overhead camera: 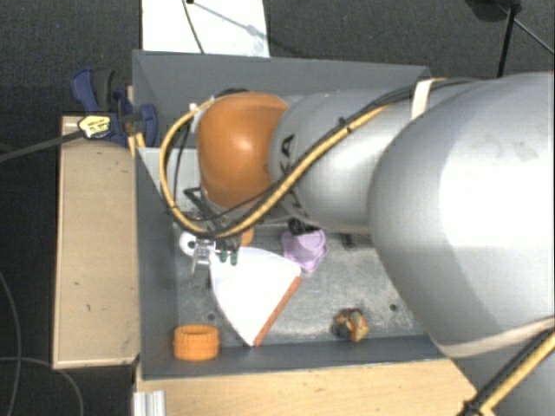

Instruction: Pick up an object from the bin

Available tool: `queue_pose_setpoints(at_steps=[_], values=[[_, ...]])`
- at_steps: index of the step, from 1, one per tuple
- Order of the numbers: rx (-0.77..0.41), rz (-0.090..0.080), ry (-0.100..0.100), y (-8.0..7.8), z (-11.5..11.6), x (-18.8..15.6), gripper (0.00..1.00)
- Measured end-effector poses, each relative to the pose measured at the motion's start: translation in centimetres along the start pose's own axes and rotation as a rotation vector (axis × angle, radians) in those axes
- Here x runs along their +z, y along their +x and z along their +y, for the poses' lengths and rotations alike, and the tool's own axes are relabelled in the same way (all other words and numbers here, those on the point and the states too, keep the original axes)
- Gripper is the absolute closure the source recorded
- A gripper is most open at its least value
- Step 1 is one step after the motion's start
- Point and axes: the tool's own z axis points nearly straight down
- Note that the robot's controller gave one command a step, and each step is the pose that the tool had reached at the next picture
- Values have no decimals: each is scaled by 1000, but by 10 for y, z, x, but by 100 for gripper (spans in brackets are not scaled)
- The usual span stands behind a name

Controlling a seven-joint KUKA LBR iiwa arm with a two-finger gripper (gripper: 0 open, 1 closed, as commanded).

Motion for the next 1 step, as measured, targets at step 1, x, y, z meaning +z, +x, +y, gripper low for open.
queue_pose_setpoints(at_steps=[1], values=[[119, -5, -3, -5, 5, 7, 0]])
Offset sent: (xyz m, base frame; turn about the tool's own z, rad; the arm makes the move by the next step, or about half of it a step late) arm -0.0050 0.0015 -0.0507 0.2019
